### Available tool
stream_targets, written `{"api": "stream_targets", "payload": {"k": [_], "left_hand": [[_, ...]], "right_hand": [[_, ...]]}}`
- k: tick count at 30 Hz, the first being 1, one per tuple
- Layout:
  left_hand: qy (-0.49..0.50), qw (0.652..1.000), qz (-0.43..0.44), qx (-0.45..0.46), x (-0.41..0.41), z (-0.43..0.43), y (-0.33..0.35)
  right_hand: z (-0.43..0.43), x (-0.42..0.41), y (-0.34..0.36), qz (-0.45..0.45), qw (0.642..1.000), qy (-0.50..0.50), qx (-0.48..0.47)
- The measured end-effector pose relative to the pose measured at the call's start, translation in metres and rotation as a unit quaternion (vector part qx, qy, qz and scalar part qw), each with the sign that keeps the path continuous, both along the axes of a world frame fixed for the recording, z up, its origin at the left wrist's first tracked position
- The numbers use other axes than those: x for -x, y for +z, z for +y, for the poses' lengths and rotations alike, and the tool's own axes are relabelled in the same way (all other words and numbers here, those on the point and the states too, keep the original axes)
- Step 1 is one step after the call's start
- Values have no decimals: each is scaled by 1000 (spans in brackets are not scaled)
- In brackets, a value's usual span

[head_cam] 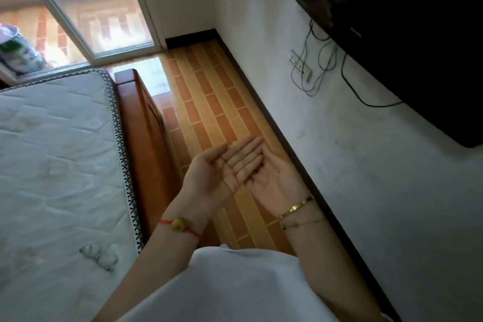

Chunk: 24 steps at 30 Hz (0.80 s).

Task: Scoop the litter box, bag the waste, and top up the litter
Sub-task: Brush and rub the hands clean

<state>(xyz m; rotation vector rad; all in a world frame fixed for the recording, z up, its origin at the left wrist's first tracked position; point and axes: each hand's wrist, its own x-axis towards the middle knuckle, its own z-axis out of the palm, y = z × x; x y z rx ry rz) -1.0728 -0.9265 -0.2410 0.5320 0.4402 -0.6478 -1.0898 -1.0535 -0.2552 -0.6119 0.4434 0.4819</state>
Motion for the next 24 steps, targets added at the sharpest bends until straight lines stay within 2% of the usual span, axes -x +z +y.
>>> {"api": "stream_targets", "payload": {"k": [13,19,24], "left_hand": [[107,994,10,18,-117,71,-21],[146,989,-2,16,-221,83,-26],[176,984,-20,6,-315,87,-17]], "right_hand": [[72,-143,-16,-5,994,104,35],[83,-259,-25,-23,987,149,50],[90,-367,-23,-92,968,189,139]]}}
